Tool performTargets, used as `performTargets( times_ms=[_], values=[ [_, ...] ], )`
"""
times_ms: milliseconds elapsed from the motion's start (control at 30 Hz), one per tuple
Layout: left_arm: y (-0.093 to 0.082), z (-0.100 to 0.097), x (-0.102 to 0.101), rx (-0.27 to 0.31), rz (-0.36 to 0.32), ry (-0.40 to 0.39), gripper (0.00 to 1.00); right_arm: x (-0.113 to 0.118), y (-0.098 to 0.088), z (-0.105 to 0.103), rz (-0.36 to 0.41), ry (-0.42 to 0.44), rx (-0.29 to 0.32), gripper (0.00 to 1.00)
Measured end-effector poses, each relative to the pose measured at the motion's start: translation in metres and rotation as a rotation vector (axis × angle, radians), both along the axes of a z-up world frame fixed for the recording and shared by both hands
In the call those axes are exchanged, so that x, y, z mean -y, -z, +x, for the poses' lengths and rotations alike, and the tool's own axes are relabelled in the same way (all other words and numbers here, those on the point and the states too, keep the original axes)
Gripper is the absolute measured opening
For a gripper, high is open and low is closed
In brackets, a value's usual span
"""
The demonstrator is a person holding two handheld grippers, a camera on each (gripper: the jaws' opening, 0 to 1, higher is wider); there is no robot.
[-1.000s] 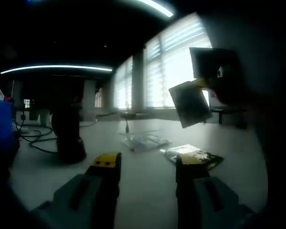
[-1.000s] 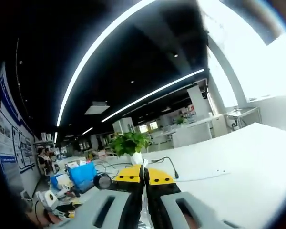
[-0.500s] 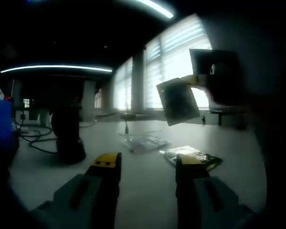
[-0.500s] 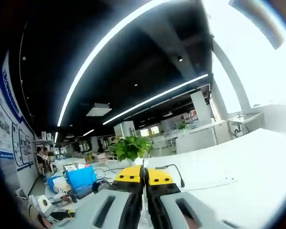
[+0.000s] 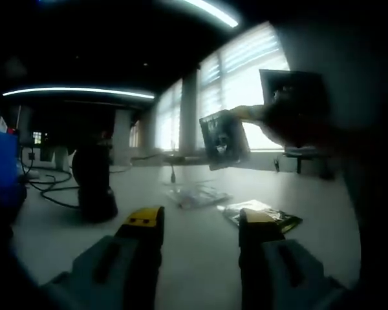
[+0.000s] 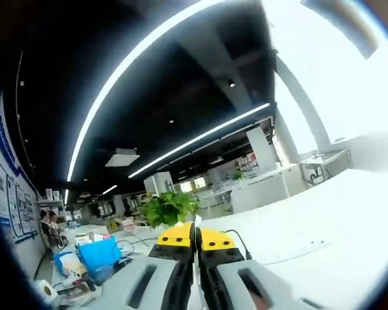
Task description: Clip sheet goods on table flip sheet goods clip sheet goods scan sheet goods put sheet goods back to table
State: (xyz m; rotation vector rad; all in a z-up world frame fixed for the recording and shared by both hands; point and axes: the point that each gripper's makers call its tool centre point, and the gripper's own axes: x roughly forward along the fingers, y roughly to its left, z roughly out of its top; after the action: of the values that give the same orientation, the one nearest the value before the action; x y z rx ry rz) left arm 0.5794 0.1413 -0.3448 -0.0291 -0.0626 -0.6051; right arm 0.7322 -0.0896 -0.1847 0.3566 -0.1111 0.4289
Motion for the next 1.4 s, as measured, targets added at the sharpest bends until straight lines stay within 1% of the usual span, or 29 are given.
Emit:
performTargets(
  times_ms=[33, 67, 100, 133, 167, 233, 333, 500, 667, 833, 1033, 1167, 1233, 1400],
  values=[
    [0.0, 0.0, 0.0, 0.0, 0.0, 0.001, 0.39, -0.001, 0.0, 0.003, 0.012, 0.003, -0.002, 0.0],
    [0.0, 0.0, 0.0, 0.0, 0.001, 0.002, 0.39, -0.002, 0.0, 0.005, 0.04, 0.004, -0.007, 0.0],
    [0.0, 0.0, 0.001, 0.0, 0.002, 0.003, 0.39, -0.004, -0.002, 0.009, 0.087, -0.001, -0.007, 0.0],
    [0.0, 0.0, 0.001, 0.0, 0.002, 0.005, 0.39, -0.003, -0.001, 0.012, 0.101, 0.012, -0.011, 0.0],
    [0.0, 0.0, 0.001, 0.001, 0.003, 0.005, 0.39, -0.005, 0.001, 0.013, 0.089, 0.021, -0.007, 0.0],
    [0.0, -0.001, 0.001, 0.001, 0.002, 0.006, 0.39, -0.007, 0.002, 0.019, 0.095, 0.028, -0.008, 0.0],
    [-0.001, 0.0, 0.001, 0.002, -0.001, 0.005, 0.39, -0.011, 0.004, 0.022, 0.11, 0.043, -0.004, 0.0],
    [0.0, 0.0, 0.001, 0.002, 0.001, 0.007, 0.39, -0.021, 0.007, 0.028, 0.118, 0.043, -0.006, 0.0],
    [0.001, 0.0, 0.003, 0.001, 0.009, 0.009, 0.39, -0.027, 0.008, 0.037, 0.149, 0.043, -0.01, 0.0],
    [0.001, 0.001, 0.002, 0.0, 0.007, 0.009, 0.39, -0.042, 0.004, 0.038, 0.174, 0.047, -0.004, 0.0],
    [0.001, 0.0, 0.003, 0.001, 0.012, 0.012, 0.39, -0.062, -0.001, 0.049, 0.15, 0.041, 0.018, 0.0],
    [0.001, 0.0, 0.003, 0.0, 0.011, 0.012, 0.39, -0.073, 0.0, 0.051, 0.159, 0.035, 0.019, 0.0],
    [0.001, 0.0, 0.004, 0.0, 0.01, 0.013, 0.39, -0.08, 0.001, 0.049, 0.157, 0.035, 0.03, 0.0],
    [0.001, -0.001, 0.004, 0.0, 0.007, 0.017, 0.38, -0.096, 0.008, 0.049, 0.165, 0.021, 0.034, 0.0]
  ],
)
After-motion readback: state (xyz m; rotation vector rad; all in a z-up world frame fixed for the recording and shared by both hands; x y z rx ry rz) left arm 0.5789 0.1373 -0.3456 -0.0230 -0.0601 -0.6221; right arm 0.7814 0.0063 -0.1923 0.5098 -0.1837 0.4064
